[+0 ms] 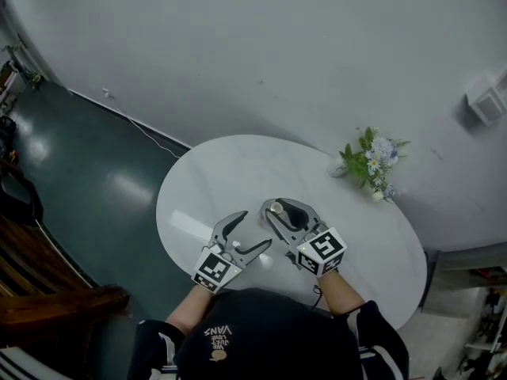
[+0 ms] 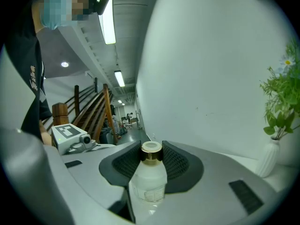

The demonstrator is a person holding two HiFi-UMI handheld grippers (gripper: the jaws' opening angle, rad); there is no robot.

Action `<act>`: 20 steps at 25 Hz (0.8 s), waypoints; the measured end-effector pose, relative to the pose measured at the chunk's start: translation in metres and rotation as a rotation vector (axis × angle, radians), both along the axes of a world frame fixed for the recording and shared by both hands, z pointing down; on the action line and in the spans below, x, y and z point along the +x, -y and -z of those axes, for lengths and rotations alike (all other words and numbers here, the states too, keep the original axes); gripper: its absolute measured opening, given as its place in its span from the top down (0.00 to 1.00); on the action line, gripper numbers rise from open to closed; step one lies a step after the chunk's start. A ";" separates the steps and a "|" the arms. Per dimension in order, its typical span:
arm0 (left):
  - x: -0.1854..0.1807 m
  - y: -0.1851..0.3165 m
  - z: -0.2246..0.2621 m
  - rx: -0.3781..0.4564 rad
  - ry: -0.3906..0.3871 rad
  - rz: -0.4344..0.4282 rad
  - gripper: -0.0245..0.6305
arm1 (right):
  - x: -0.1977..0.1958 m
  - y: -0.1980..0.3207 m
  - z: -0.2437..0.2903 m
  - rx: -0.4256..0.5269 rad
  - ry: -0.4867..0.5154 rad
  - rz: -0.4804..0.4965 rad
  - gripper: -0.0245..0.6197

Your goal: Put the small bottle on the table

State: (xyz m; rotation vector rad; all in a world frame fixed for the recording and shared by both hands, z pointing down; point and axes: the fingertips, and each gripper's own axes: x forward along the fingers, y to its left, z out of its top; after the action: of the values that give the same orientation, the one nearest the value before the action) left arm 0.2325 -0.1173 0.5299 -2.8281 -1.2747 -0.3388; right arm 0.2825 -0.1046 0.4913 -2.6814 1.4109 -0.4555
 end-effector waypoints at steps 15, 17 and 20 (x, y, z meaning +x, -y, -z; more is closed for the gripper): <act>0.016 0.076 -0.029 0.030 0.062 0.165 0.38 | 0.106 -0.018 -0.082 -0.087 0.027 -0.211 0.72; 0.019 0.081 -0.031 0.026 0.068 0.175 0.38 | 0.117 -0.020 -0.090 -0.102 0.026 -0.232 0.72; 0.020 0.085 -0.037 0.022 0.092 0.178 0.39 | 0.130 -0.024 -0.100 -0.137 0.021 -0.251 0.72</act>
State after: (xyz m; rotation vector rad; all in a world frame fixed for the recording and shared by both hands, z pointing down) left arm 0.2526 -0.2021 0.5671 -2.9453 -1.0259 -0.4895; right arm 0.4123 -0.0805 0.5911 -2.8995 1.0524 -0.5738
